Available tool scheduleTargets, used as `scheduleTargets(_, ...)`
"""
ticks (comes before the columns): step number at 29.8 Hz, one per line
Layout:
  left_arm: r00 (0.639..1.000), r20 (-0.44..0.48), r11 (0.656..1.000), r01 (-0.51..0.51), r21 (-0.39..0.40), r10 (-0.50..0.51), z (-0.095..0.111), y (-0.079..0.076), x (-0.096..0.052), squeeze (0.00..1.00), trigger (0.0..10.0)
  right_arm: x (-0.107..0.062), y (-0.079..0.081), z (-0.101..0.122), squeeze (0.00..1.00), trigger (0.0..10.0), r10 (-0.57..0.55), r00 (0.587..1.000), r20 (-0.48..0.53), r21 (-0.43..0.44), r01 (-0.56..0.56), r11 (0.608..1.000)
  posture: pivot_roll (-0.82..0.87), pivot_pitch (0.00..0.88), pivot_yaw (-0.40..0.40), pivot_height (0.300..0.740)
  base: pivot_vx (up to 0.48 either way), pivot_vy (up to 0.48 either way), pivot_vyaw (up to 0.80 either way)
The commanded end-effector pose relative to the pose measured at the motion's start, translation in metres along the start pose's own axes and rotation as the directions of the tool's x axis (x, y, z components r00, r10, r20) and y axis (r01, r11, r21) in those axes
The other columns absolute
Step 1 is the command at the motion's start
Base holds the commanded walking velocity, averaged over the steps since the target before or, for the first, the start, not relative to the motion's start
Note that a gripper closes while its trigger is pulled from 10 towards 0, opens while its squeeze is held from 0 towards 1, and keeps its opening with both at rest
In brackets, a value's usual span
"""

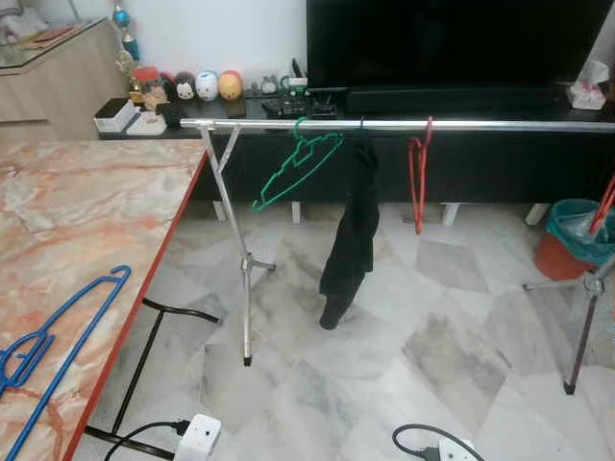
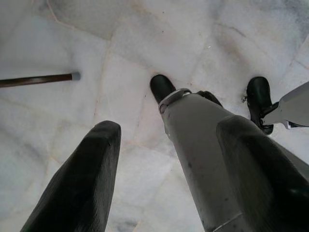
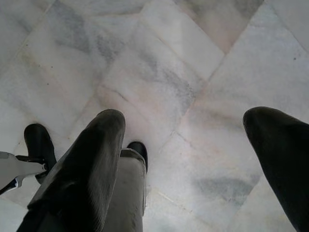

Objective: Hang hanger

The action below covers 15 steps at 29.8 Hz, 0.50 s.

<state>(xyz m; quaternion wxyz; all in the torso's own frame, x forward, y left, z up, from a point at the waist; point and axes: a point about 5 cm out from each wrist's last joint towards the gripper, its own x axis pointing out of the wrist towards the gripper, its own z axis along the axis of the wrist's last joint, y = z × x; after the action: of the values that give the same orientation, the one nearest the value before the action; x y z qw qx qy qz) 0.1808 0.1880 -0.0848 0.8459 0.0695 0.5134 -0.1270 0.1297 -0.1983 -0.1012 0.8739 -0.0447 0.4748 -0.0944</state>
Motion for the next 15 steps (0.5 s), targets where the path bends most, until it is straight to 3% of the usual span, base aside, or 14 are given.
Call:
scheduleTargets(1,1.000,-0.014,1.000,-0.010,0.011,0.011,-0.0031,0.0041,-0.0013,0.00,10.0,-0.0010,-0.0016,-0.0054,0.00,10.0,-0.003,1.000,-0.023,0.007,0.003,1.000,-0.09,0.000,0.055,0.740,0.000,-0.277,0.00)
scheduleTargets(15,1.000,-0.014,1.000,-0.011,0.009,0.011,-0.0029,0.0039,-0.0012,0.00,10.0,-0.0007,-0.0018,-0.0045,0.00,10.0,-0.004,1.000,-0.023,0.013,0.004,1.000,-0.09,0.000,0.055,0.740,0.000,-0.280,0.00)
